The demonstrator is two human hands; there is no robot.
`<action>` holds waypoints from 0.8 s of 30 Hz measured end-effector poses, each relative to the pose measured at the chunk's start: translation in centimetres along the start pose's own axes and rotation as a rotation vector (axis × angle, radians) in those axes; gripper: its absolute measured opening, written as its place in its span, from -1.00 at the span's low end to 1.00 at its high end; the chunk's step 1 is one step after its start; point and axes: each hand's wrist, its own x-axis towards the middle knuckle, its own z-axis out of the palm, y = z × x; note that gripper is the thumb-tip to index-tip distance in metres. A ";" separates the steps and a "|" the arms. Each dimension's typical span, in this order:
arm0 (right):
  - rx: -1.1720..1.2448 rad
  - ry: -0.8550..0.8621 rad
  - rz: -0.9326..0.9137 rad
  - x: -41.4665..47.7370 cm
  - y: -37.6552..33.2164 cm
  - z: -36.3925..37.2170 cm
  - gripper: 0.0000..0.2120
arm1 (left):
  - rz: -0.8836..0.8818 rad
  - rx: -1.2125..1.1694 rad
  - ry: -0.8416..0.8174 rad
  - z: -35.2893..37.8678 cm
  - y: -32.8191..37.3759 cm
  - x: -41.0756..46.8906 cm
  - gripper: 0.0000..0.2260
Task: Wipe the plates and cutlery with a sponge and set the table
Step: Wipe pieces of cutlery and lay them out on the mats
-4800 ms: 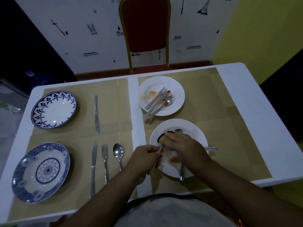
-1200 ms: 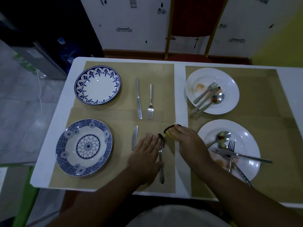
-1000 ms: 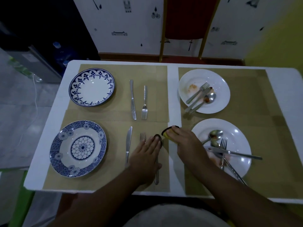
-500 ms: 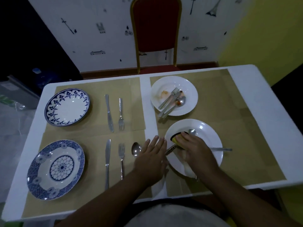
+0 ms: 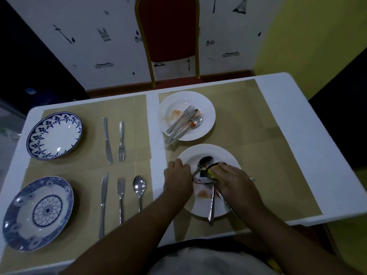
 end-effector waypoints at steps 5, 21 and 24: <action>0.092 0.080 0.069 0.4 1.5 -0.7 -0.39 | -0.156 -0.256 -0.146 -1.6 1.2 -0.2 -0.85; 0.098 -0.171 -0.214 1.2 1.3 -0.4 -0.57 | -0.705 -1.393 -0.223 -3.5 4.2 -3.5 -0.80; 0.090 -0.141 -0.272 0.8 1.5 -0.5 -0.52 | -0.675 -1.376 -0.212 -3.7 3.9 -3.8 -0.80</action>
